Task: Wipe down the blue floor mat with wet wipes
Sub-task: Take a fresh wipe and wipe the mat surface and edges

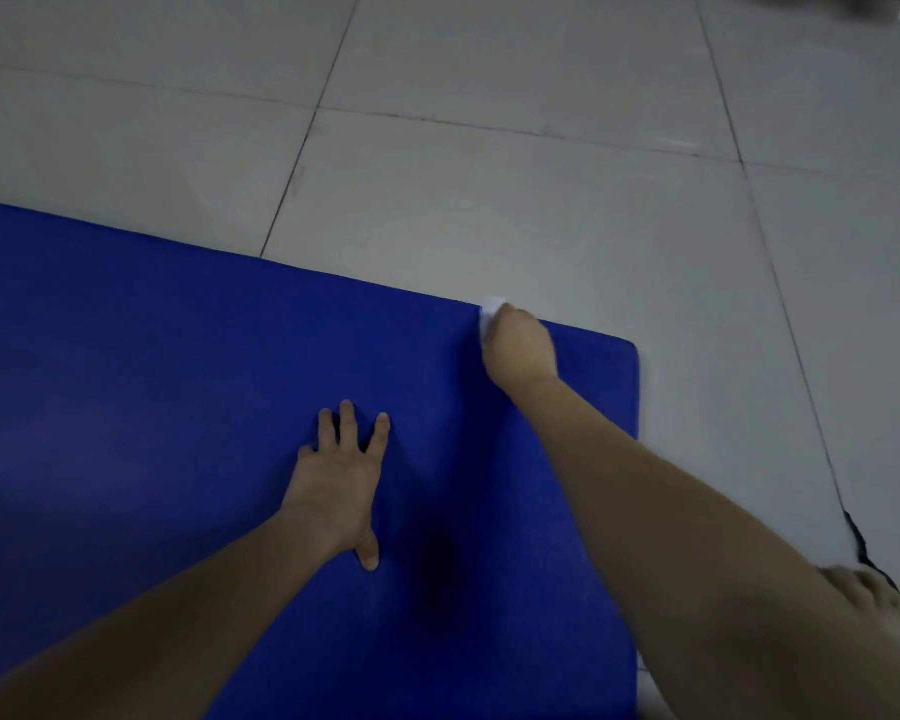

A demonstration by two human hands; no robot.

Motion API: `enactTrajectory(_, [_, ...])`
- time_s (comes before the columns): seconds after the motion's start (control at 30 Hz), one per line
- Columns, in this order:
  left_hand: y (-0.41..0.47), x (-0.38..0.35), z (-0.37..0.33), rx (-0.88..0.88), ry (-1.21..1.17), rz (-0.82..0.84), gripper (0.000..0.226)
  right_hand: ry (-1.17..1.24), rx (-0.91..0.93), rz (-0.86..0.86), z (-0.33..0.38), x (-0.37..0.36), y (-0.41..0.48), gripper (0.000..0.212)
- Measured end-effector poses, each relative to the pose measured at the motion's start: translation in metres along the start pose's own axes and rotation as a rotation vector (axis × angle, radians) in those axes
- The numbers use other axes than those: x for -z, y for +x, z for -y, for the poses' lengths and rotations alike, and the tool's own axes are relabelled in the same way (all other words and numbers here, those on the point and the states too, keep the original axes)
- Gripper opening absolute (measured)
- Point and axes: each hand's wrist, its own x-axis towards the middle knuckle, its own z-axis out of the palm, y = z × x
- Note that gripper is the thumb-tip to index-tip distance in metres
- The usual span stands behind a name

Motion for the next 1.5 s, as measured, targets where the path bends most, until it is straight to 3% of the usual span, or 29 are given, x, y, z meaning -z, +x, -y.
enactTrajectory(0.13, [0.000,0.000,0.000,0.000,0.000,-0.004,0.165,-0.056,0.118,0.140,0.023,0.006,0.001,0.020])
enactTrajectory(0.27, [-0.001,0.001,0.001,-0.007,0.000,-0.001,0.166,0.097,-0.094,-0.049,-0.035,0.022,-0.013,0.004])
enactTrajectory(0.37, [-0.001,0.002,-0.001,-0.004,-0.007,0.004,0.166,0.172,-0.317,-0.162,-0.095,0.029,-0.029,0.018])
enactTrajectory(0.5, [0.000,0.002,-0.002,0.001,0.010,-0.003,0.166,0.032,-0.475,-0.231,-0.133,0.029,-0.030,0.042])
enactTrajectory(0.6, [0.001,0.000,-0.002,-0.002,0.019,-0.013,0.166,0.036,-0.496,-0.204,-0.126,0.022,-0.013,0.036])
enactTrajectory(0.83, [0.004,-0.003,-0.001,-0.007,0.012,-0.023,0.166,0.037,-0.206,-0.138,-0.049,0.011,0.014,0.027])
enactTrajectory(1.1, [0.007,-0.007,-0.002,0.023,0.051,-0.009,0.166,0.133,0.319,0.032,0.050,-0.001,-0.009,0.026])
enactTrajectory(1.17, [0.008,-0.004,-0.002,0.026,0.057,0.005,0.166,0.299,0.250,0.026,0.041,0.012,-0.019,0.023])
enactTrajectory(1.23, [0.006,0.003,-0.003,0.027,0.056,0.031,0.165,0.363,0.045,-0.071,0.015,0.023,-0.032,0.021])
enactTrajectory(1.3, [0.004,0.013,-0.005,0.035,0.051,0.092,0.162,0.244,-0.182,0.009,-0.019,0.031,-0.050,0.047])
enactTrajectory(1.37, [0.003,0.027,-0.007,0.057,0.024,0.127,0.141,0.111,-0.300,0.286,-0.042,0.031,-0.067,0.091])
enactTrajectory(1.4, [0.008,0.036,-0.008,0.056,-0.015,0.087,0.113,0.052,-0.296,0.382,-0.048,0.029,-0.074,0.106])
enactTrajectory(1.47, [0.023,0.057,-0.011,0.015,-0.151,-0.126,0.047,-0.012,-0.253,0.437,-0.050,0.024,-0.076,0.121])
enactTrajectory(1.5, [0.032,0.068,-0.011,0.008,-0.238,-0.234,0.033,-0.017,-0.249,0.443,-0.047,0.024,-0.075,0.124])
